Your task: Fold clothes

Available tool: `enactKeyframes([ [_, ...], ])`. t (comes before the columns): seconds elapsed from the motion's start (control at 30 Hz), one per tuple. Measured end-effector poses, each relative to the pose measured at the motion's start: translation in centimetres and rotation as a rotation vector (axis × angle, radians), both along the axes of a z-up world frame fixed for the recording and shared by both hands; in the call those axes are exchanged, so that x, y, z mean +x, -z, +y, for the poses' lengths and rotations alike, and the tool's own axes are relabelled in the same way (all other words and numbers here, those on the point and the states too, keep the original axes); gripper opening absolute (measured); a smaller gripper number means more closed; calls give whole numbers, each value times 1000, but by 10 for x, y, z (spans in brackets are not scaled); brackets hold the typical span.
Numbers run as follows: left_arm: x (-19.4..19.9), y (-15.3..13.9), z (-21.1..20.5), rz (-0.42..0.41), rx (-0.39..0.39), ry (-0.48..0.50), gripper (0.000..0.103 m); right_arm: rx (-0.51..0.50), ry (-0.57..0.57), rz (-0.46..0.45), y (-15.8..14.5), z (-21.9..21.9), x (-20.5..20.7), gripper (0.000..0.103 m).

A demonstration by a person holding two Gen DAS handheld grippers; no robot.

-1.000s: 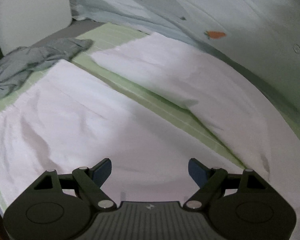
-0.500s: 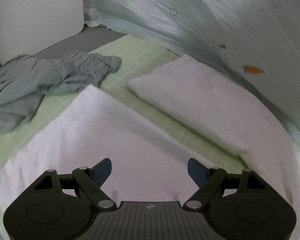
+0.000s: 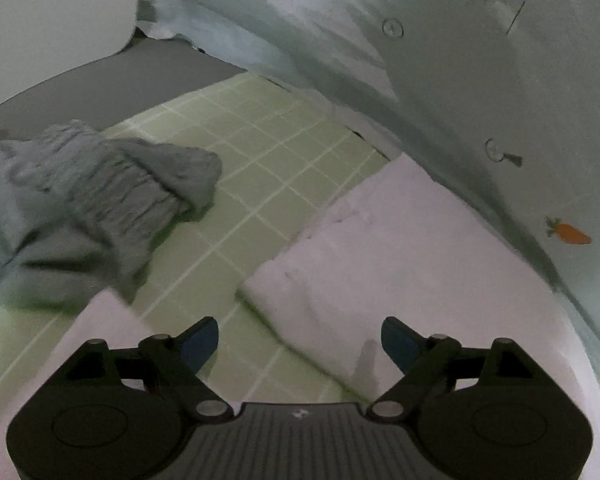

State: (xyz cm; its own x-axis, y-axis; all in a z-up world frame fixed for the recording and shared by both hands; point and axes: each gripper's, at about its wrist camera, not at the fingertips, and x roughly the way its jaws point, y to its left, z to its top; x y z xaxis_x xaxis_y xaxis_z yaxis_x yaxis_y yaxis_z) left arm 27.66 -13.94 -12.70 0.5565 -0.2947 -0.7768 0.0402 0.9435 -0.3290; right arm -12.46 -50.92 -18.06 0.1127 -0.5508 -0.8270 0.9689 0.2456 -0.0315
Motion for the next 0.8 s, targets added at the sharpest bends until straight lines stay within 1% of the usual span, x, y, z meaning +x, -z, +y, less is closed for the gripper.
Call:
enactKeyframes([
  [0.07,7,6,-5,2,3,-2,89,1,30,10,0,3,3,103],
  [0.1,9,8,-7,-5,3,-7,87,-2,42,10,0,4,4,103],
  [0.17,6,9,-10,-45,23,-18,59,-5,64,11,0,4,5,103],
  [0.2,5,10,-12,-55,57,-24,29,-7,71,11,0,4,5,103],
  [0.23,5,11,-13,-63,79,-26,14,-8,76,12,0,5,5,103],
  [0.27,6,12,-12,-64,63,-17,10,-10,81,12,0,6,5,103],
  [0.37,9,8,-2,-72,52,-24,7,-4,83,12,-1,5,5,103],
  [0.4,10,4,1,-89,81,-31,7,0,81,14,-1,4,5,103],
  [0.53,16,-7,24,-130,202,-108,6,-1,62,16,-2,-1,4,103],
  [0.57,17,-8,29,-132,223,-123,6,-4,60,12,-1,-2,2,103],
  [0.6,20,-4,33,-111,219,-123,7,-6,60,6,-1,-3,1,103],
  [0.67,23,2,42,-75,208,-123,14,-6,61,-9,0,-4,-2,103],
  [0.7,21,-1,42,-78,198,-124,16,-4,60,-15,1,-5,-3,103],
  [0.73,18,-4,43,-81,188,-125,23,-2,59,-20,1,-6,-4,103],
  [0.77,15,-7,43,-84,178,-126,27,0,58,-25,1,-7,-5,103],
  [0.8,12,-10,44,-87,168,-127,39,2,56,-28,1,-7,-5,103],
])
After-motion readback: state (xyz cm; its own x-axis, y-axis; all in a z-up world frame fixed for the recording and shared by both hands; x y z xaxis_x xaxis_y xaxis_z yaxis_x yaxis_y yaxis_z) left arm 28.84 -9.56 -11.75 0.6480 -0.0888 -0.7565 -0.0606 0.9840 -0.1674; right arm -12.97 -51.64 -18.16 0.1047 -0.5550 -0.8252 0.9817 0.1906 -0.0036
